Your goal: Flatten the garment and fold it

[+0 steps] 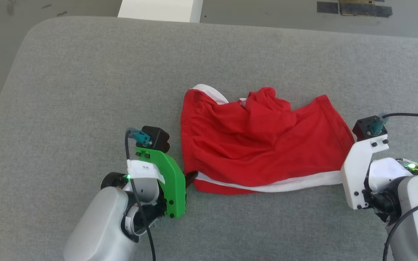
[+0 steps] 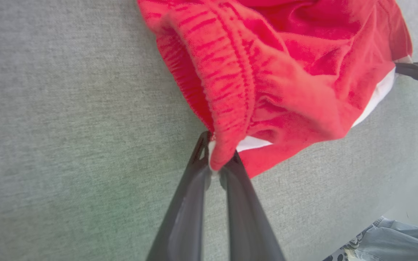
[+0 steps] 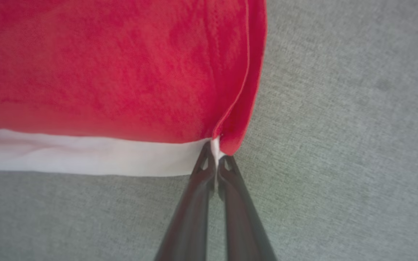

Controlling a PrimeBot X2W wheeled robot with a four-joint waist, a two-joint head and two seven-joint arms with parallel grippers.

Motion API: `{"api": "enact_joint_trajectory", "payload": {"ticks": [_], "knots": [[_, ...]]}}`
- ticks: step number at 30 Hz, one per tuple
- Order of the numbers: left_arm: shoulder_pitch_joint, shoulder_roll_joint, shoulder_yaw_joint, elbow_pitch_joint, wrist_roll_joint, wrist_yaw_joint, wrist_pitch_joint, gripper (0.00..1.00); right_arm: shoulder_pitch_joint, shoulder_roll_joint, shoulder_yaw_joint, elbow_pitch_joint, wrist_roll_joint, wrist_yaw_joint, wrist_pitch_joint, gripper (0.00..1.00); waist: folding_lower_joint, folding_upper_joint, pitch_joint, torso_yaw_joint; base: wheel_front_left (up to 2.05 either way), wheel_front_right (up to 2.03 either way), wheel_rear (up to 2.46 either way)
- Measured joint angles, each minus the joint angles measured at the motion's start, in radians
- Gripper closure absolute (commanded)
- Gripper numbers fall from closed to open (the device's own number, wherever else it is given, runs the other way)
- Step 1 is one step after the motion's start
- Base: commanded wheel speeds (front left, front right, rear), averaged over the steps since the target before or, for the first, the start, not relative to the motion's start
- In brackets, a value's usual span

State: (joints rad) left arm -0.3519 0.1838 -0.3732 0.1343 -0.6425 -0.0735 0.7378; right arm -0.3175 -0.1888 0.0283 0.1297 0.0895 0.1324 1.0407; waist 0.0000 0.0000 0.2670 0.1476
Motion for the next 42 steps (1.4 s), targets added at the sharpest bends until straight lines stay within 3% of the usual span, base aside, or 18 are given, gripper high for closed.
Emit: {"api": "enact_joint_trajectory", "payload": {"ticks": [6,13,22,26,36,42], "knots": [[0.0,0.004,0.064,-0.099,-0.102,0.002,0.051,1.0,0.001,0.001,-0.013,-0.015,0.087,0.0,-0.003,1.0,0.0,0.0,-0.053,-0.003,0.0,0.0,0.0],[-0.085,0.022,0.139,-0.18,-0.182,0.005,0.088,1.0,-0.04,-0.022,-0.044,-0.13,0.202,0.0,0.01,1.0,0.0,0.0,-0.118,-0.013,0.0,0.0,0.0],[-0.274,0.032,0.236,-0.168,-0.222,0.013,0.067,1.0,-0.159,0.002,-0.136,-0.223,0.32,0.0,0.017,1.0,0.0,0.0,-0.2,-0.041,0.0,0.0,0.0],[-0.348,0.044,0.268,-0.134,-0.216,0.02,0.039,1.0,-0.227,0.037,-0.202,-0.237,0.326,0.0,-0.035,1.0,0.0,0.0,-0.218,-0.062,0.0,0.0,0.0],[-0.547,0.072,0.268,0.023,-0.139,0.012,-0.04,1.0,-0.448,0.122,-0.289,-0.132,0.307,0.0,-0.094,1.0,0.0,0.0,-0.16,-0.094,0.0,0.0,0.0],[-0.731,0.085,0.26,0.149,-0.068,-0.002,-0.139,1.0,-0.694,0.142,-0.285,0.0,0.225,0.0,-0.185,1.0,0.0,0.0,-0.062,-0.111,0.0,0.0,0.0]]}}
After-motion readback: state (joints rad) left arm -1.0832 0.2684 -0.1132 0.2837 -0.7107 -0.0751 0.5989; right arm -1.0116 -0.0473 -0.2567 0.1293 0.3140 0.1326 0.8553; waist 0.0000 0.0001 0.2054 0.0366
